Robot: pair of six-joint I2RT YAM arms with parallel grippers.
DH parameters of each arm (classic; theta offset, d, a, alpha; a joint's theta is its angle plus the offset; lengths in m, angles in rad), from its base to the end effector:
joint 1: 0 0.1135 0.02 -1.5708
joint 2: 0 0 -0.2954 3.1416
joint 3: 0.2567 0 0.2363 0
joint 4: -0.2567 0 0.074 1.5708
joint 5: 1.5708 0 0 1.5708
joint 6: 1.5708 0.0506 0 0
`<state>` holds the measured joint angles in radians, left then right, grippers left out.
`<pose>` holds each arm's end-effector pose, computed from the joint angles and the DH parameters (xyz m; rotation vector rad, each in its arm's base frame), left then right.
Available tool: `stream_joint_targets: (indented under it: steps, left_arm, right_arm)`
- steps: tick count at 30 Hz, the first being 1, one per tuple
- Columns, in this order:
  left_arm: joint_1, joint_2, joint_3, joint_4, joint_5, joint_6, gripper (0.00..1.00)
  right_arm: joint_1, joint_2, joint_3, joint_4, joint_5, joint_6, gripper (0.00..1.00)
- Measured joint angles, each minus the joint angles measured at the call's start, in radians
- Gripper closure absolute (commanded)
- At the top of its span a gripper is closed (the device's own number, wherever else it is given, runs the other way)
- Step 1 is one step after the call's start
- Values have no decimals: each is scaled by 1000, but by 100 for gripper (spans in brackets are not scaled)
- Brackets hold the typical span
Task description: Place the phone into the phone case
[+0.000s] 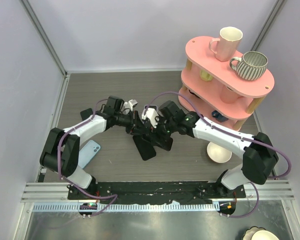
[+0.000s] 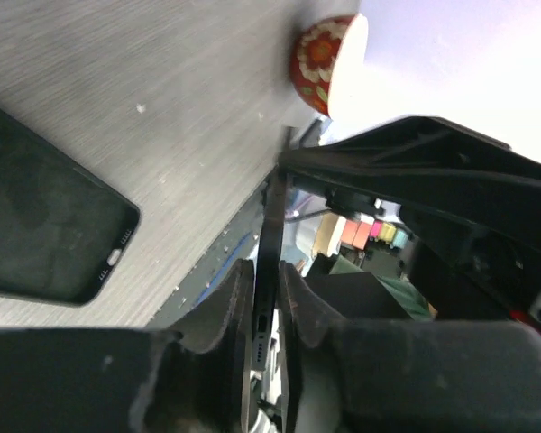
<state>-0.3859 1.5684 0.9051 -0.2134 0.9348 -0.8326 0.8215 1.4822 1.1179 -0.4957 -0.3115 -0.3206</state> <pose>0.2653 -0.1517 0.2355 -0.1142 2.6674 -1.6307 0.1988 0.2364 0.2898 -1.4516 1.9940 0.6010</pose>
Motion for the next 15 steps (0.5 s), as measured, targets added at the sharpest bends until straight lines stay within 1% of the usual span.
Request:
stream_joint_targets:
  steps: [1, 2, 3, 5, 6, 10, 13, 15]
  left_arm:
    - [-2, 0, 5, 2, 5, -3, 99]
    - [-3, 0, 8, 10, 17, -6, 100]
    - [-6, -1, 9, 22, 24, -3, 100]
    - [-9, -2, 8, 41, 31, -14, 100]
    - [-8, -3, 3, 58, 37, -28, 100]
    - [-12, -16, -28, 145, 64, -94, 100]
    - [-13, -36, -52, 227, 65, -165, 100]
    - [-11, -56, -62, 268, 41, -210, 100]
  right_arm:
    - [1, -1, -1, -2, 0, 0, 47]
    - [1, -2, -3, -5, 0, 1, 43]
    - [1, -3, -4, -6, 1, 1, 38]
    - [-1, -13, -9, -3, 2, 9, 31]
    - [-2, -27, -21, 8, 4, 14, 27]
    - [-2, -108, -82, 58, 28, 68, 21]
    - [8, -183, -126, 106, 106, 171, 19]
    - [16, -224, -153, 146, 170, 254, 18]
